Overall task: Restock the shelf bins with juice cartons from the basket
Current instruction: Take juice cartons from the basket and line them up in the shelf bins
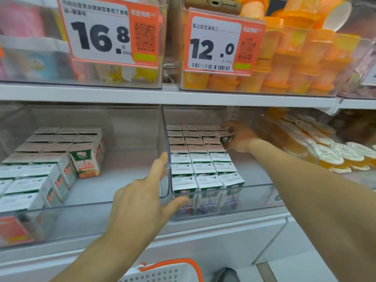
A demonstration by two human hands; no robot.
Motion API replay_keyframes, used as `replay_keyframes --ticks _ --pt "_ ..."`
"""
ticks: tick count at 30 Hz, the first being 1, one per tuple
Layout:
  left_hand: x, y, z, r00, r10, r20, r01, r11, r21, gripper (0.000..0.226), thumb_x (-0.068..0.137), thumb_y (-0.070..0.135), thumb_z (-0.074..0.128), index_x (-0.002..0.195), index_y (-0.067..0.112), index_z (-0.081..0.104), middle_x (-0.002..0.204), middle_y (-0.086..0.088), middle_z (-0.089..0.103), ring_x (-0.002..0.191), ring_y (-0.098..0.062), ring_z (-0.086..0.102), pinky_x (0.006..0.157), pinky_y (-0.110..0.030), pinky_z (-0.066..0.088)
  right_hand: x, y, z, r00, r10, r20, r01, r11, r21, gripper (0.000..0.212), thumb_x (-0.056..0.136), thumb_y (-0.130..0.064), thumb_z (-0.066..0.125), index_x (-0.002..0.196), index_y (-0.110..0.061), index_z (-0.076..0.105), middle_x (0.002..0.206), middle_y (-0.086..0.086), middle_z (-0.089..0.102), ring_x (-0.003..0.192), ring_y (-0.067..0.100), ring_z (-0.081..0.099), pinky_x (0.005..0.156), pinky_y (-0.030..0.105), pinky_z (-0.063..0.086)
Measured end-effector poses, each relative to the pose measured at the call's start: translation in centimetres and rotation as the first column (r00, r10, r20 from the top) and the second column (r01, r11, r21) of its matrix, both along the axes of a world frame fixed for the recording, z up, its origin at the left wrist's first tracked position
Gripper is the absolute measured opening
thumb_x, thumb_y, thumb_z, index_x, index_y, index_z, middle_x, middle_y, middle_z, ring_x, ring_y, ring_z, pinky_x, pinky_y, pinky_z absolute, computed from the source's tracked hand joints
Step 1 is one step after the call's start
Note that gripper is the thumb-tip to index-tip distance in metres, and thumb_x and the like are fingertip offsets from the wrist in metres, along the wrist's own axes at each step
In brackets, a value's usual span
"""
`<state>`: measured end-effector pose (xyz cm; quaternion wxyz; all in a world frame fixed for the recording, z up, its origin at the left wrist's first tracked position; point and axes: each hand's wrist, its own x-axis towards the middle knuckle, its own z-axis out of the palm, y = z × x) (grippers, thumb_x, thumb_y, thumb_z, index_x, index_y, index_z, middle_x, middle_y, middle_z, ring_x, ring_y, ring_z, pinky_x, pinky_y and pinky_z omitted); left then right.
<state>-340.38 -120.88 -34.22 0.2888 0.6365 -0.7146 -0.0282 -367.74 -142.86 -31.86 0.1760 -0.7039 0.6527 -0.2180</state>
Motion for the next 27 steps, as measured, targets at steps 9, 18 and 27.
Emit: replay_keyframes --ticks 9,18,27 --pt "0.1 0.2 0.0 1.0 0.009 0.017 -0.009 1.0 0.001 0.1 0.069 0.083 0.054 0.147 0.048 0.002 0.127 0.03 0.06 0.08 -0.003 0.07 0.072 -0.031 0.056 1.2 0.6 0.2 0.997 -0.061 0.051 0.062 0.998 -0.015 0.074 0.076 -0.007 0.082 0.142 -0.025 0.053 0.146 0.005 0.051 0.131 0.026 0.052 0.108 0.034 0.045" --pt "0.0 0.2 0.3 1.0 0.014 0.017 -0.014 1.0 0.006 0.098 0.069 0.083 0.053 0.144 0.049 0.0 0.125 0.03 0.062 0.079 -0.004 0.07 0.071 -0.032 0.056 0.8 1.0 0.4 0.997 0.017 0.079 -0.024 0.996 0.083 0.07 0.091 -0.009 0.07 0.15 -0.03 0.04 0.15 0.004 0.046 0.131 0.026 0.052 0.102 0.031 0.049" --pt "0.2 0.2 0.4 1.0 -0.015 0.023 0.015 1.0 0.015 0.098 0.072 0.075 0.064 0.15 0.039 0.017 0.123 0.02 0.067 0.081 -0.015 0.07 0.068 -0.032 0.048 1.0 8.7 4.5 0.993 -0.08 0.089 0.101 0.962 -0.253 0.007 0.089 -0.013 0.067 0.094 -0.014 0.071 0.095 0.005 0.072 0.093 0.023 0.066 0.073 0.021 0.042"
